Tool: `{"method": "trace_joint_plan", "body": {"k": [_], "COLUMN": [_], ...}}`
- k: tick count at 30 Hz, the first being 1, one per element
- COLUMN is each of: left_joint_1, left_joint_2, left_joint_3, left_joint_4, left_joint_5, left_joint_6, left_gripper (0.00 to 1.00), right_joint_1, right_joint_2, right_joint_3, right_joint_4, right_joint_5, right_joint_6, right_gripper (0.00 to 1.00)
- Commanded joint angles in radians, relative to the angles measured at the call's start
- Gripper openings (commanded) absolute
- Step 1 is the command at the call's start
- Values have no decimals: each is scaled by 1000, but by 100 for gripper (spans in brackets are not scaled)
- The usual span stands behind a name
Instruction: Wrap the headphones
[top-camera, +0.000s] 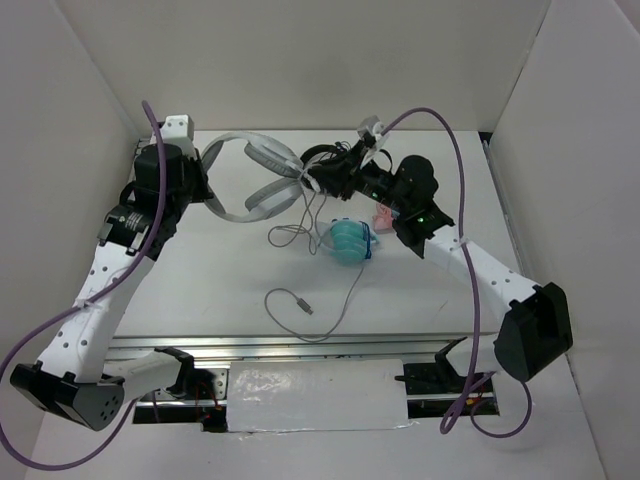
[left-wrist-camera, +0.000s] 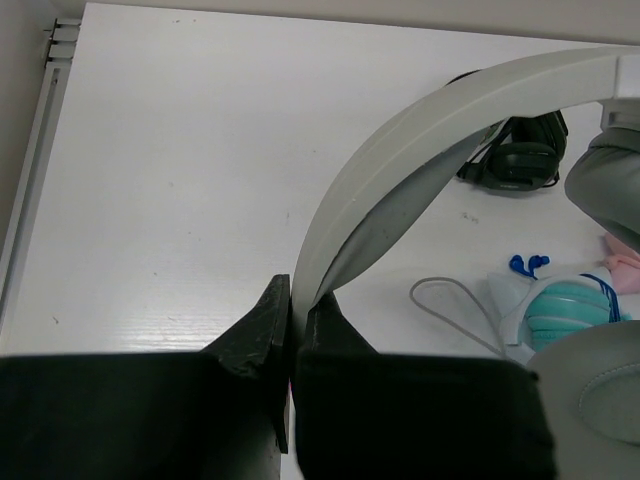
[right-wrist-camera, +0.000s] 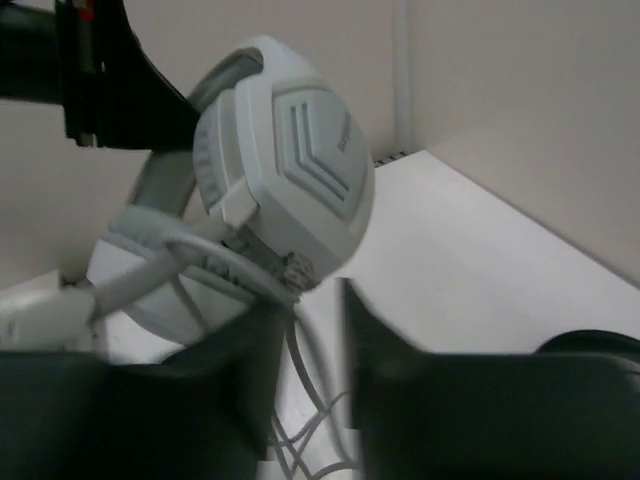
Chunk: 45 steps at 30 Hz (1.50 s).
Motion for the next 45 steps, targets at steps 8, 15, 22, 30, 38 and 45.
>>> {"method": "trace_joint_plan", "body": {"k": [8,15,22,30,38,45], "left_joint_1": [-8,-7,67,220,490,708], "left_joint_2": [-49,15,162,252,267,269], "left_joint_3": [-97,-142,10,196,322,421], "left_joint_4": [74,17,-29,-86,-130,-179], "left_joint_5": [-101,-260,-350,-356,-288,-227], "left_joint_6": [-121,-205,-325,-432,-413,-388], "left_gripper": [0,0,0,0,0,0], "right_joint_1": [16,37,71,-129,-726,-1024], "right_joint_2": [-80,-305,-583,-612,-511,-381], "right_joint_3": [200,210,23,-45,-169,-178], "right_joint_4": [-172,-333,-483,-1029,-1053,-1027], "right_joint_5": [226,281,636,1441,1063,860], "right_joint_6": [-79,-172,-51,398,539,526], "right_gripper": [0,0,0,0,0,0]}}
